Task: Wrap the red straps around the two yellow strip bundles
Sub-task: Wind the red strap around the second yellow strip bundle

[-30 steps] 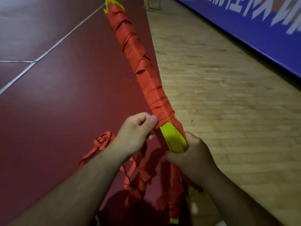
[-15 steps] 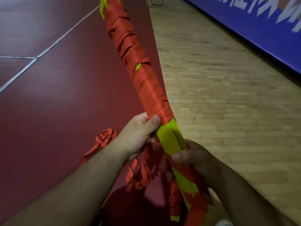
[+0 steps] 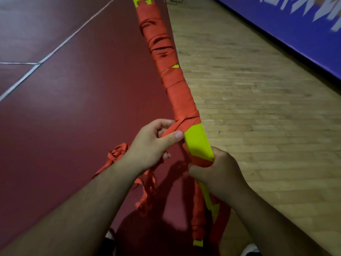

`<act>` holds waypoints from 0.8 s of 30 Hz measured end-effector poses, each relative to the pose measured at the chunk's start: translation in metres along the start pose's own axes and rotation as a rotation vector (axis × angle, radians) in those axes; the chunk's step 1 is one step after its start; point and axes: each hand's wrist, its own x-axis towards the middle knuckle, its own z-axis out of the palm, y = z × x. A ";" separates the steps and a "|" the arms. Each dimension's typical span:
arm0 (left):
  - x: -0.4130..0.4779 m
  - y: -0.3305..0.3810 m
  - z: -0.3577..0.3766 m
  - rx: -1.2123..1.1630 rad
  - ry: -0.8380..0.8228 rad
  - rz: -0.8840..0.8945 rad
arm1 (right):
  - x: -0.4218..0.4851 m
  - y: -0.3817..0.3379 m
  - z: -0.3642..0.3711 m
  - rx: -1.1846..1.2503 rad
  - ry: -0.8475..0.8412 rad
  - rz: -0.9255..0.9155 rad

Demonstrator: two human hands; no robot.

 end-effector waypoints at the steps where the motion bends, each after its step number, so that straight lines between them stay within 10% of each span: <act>1: 0.000 -0.002 -0.001 0.029 -0.004 -0.002 | 0.000 0.000 -0.002 0.014 0.000 0.003; 12: -0.003 -0.013 0.004 -0.519 -0.376 -0.123 | -0.015 -0.007 -0.009 0.611 -0.551 0.131; 24: -0.005 -0.017 0.002 -0.601 -0.391 -0.051 | -0.009 0.010 -0.018 0.801 -0.863 0.238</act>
